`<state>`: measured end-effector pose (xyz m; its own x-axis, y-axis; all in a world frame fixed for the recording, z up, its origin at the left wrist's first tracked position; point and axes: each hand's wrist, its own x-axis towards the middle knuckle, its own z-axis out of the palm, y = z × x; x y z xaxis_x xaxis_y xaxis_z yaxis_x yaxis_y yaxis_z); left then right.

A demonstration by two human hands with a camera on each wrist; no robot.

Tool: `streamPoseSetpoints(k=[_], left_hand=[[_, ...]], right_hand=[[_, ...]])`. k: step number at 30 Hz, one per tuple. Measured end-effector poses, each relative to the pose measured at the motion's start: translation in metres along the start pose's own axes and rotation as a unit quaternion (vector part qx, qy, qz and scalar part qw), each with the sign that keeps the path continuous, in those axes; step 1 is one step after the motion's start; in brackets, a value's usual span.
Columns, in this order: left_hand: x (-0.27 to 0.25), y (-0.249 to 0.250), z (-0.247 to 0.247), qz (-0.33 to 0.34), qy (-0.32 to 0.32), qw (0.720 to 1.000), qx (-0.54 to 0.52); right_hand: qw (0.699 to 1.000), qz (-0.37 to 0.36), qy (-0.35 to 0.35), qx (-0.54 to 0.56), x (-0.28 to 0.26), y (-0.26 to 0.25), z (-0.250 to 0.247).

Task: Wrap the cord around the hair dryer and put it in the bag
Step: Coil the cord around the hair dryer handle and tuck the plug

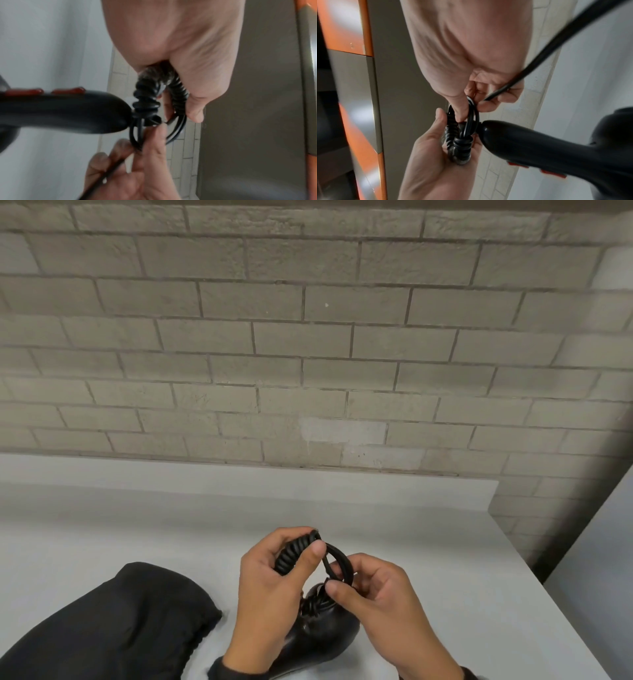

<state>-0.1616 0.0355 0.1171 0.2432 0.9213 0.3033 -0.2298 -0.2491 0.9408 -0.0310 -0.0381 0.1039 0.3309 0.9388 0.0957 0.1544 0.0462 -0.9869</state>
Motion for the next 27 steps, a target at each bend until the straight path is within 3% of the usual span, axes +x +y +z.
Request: streamPoseSetpoints(k=[5, 6, 8, 10, 13, 16, 19, 22, 25, 27], left_hand=[[-0.001, 0.004, 0.005, -0.031, 0.034, 0.998, -0.050], [-0.002, 0.004, 0.007, -0.034, 0.041, 0.997, -0.054], [-0.003, 0.005, 0.011, -0.038, 0.052, 0.996, -0.058], [-0.005, 0.005, 0.014, -0.038, 0.061, 0.996, -0.060], [-0.007, 0.005, 0.014, -0.029, 0.071, 0.995, -0.063], [-0.009, 0.005, 0.014, -0.013, 0.078, 0.995, -0.067], [-0.008, 0.001, 0.012, 0.017, 0.086, 0.995, -0.040], [-0.005, -0.004, 0.009, 0.056, 0.088, 0.994, -0.003], [0.000, -0.011, 0.006, 0.089, 0.079, 0.992, 0.033], [0.004, -0.014, 0.003, 0.129, 0.068, 0.987, 0.070]], right_hand=[[0.979, -0.088, 0.134, -0.123, -0.004, 0.001, 0.010], [0.964, -0.125, 0.180, -0.149, -0.005, 0.005, 0.014], [0.904, -0.238, 0.252, -0.249, -0.005, 0.013, 0.019], [0.848, -0.308, 0.283, -0.325, -0.005, 0.018, 0.025], [0.843, -0.313, 0.297, -0.320, -0.005, 0.017, 0.033], [0.879, -0.256, 0.268, -0.298, -0.009, 0.010, 0.037], [0.951, -0.153, 0.178, -0.200, -0.015, 0.000, 0.036], [0.991, -0.036, 0.091, -0.093, -0.015, -0.017, 0.024], [0.993, 0.090, 0.018, 0.071, -0.008, -0.034, 0.006], [0.960, 0.164, -0.041, 0.222, -0.003, -0.044, -0.005]])
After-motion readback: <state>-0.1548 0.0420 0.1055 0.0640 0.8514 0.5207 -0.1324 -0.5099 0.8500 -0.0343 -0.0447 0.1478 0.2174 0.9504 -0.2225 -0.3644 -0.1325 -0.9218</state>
